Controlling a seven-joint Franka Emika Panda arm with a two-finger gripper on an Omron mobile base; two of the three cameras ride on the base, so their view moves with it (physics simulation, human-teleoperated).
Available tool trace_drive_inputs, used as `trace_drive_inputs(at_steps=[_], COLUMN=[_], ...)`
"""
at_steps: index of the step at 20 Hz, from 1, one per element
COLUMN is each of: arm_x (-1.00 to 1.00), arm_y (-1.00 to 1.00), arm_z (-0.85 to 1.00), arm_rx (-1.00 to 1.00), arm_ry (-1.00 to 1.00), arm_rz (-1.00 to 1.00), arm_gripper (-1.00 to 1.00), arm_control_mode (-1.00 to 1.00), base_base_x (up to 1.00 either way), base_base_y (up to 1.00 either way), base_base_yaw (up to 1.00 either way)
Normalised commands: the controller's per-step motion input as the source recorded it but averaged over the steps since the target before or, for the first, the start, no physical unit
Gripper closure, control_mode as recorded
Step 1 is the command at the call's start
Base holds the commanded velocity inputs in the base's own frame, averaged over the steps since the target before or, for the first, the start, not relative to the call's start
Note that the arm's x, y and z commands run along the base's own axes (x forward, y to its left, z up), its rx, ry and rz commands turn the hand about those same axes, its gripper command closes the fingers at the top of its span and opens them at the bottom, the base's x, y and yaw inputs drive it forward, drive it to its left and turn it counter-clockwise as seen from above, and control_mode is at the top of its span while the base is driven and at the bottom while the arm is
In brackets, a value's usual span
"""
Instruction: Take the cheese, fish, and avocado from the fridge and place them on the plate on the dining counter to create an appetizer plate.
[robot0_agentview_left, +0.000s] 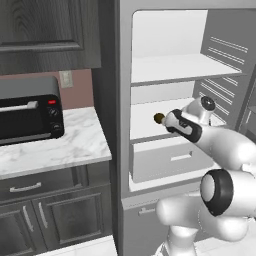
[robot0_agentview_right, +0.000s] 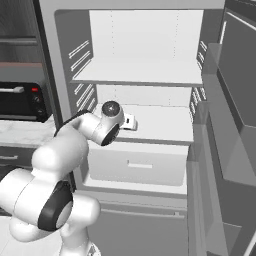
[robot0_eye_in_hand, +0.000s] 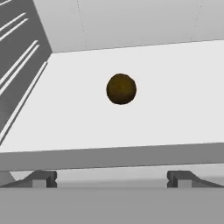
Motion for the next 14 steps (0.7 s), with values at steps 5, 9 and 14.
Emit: trace_drive_inputs(at_steps=[5,9,14], arm_x=[0.27,0.33,0.35], arm_y=[0.0,0.0,0.0], arm_z=[-0.3,-0.13,-0.1], arm_rx=[-0.01,0.0,0.0], arm_ry=[-0.01,0.0,0.0], arm_rz=[0.0,0.0,0.0], arm_gripper=[-1.0,-1.0,-1.0], arm_control_mode=[-1.0,-1.0,-1.0], base_base_x=[0.0,0.0,0.0], base_base_y=[0.0,0.0,0.0], base_base_yaw=[0.0,0.0,0.0])
